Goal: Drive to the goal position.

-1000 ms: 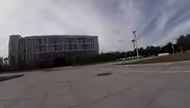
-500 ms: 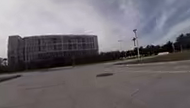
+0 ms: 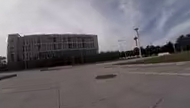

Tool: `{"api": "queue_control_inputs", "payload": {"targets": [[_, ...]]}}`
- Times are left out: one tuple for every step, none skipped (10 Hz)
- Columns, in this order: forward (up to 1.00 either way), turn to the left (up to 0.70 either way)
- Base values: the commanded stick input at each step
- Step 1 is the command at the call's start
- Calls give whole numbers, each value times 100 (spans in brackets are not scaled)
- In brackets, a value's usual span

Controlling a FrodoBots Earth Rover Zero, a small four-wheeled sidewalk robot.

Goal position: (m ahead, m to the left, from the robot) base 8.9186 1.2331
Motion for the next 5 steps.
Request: {"api": "queue_control_inputs", "payload": {"targets": [[100,0],[100,0],[100,0],[100,0],[100,0]]}}
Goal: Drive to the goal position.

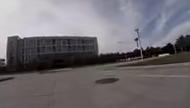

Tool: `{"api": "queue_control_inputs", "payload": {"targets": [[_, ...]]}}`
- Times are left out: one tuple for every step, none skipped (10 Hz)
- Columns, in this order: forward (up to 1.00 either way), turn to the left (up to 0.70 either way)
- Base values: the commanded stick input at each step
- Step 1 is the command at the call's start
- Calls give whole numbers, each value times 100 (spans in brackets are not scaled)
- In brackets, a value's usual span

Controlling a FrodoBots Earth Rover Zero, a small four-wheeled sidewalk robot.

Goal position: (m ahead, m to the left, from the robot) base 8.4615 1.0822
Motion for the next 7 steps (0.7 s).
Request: {"api": "queue_control_inputs", "payload": {"targets": [[100,0],[100,0],[100,22],[100,30],[100,0],[100,0],[100,0]]}}
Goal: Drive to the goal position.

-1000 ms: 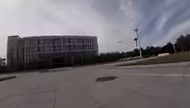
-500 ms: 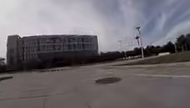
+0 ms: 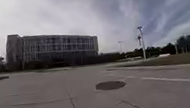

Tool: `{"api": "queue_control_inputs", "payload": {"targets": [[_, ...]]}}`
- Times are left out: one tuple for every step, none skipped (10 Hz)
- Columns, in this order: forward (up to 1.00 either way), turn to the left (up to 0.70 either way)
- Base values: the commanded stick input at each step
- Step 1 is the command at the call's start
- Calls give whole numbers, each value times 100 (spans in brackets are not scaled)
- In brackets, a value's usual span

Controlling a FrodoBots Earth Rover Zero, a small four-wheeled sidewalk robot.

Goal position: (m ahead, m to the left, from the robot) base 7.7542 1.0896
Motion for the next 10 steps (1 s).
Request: {"api": "queue_control_inputs", "payload": {"targets": [[100,0],[100,0],[100,0],[100,0],[100,0],[100,0],[100,0],[100,0],[100,0],[100,0]]}}
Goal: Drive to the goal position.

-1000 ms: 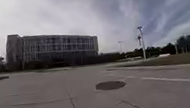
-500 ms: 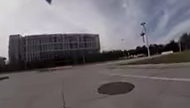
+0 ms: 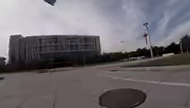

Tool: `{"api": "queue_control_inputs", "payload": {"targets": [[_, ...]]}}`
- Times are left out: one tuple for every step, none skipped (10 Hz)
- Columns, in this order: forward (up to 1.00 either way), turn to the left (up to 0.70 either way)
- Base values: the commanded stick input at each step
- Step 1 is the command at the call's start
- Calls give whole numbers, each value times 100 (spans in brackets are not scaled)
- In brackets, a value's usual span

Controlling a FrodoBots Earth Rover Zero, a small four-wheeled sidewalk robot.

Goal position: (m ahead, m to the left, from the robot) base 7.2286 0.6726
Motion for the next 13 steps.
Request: {"api": "queue_control_inputs", "payload": {"targets": [[100,0],[100,0],[100,0],[100,0],[100,0],[100,0],[100,0],[100,17],[100,28],[100,34],[100,0],[100,0],[100,0]]}}
